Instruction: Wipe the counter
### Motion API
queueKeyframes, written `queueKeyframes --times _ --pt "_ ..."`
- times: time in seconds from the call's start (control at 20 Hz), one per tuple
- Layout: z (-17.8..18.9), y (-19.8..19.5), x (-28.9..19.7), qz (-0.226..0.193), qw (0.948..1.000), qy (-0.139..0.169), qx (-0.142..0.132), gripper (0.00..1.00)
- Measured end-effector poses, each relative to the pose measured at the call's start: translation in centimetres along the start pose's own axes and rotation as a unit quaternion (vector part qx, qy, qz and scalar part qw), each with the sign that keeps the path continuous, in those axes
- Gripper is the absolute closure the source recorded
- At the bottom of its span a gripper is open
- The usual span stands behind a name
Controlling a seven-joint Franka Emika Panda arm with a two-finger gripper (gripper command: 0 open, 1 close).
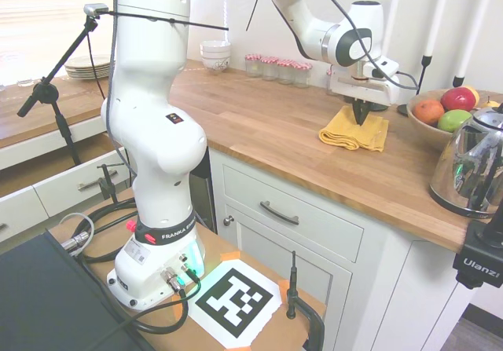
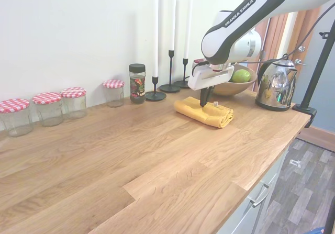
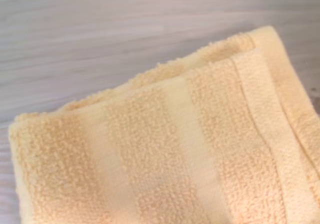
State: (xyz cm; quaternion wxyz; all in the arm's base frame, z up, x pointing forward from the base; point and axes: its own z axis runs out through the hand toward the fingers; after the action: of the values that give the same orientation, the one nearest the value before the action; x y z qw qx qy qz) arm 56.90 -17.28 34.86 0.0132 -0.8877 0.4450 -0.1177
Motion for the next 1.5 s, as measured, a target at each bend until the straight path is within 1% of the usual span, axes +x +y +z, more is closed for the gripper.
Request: queueKeyframes --times 0.15,0.25,0.55,0.95,1.3,1.35,1.5 --pt "-0.4 -0.5 -1.2 -0.012 0.9999 0.004 0.004 1.0" --pt "-0.8 -0.6 -1.7 -0.017 0.9997 0.016 0.005 1.0" --pt "-0.9 -0.6 -3.3 -0.028 0.9991 0.032 0.004 1.0" --pt "-2.6 -2.3 -6.6 -0.042 0.9982 0.043 0.01 1.0" --pt "-2.8 -2.5 -7.0 -0.039 0.9983 0.043 0.011 1.0" --pt "-2.8 -2.5 -7.0 -0.037 0.9984 0.042 0.011 0.0" --pt "-3.0 -2.5 -7.1 -0.036 0.9985 0.039 0.009 0.0"
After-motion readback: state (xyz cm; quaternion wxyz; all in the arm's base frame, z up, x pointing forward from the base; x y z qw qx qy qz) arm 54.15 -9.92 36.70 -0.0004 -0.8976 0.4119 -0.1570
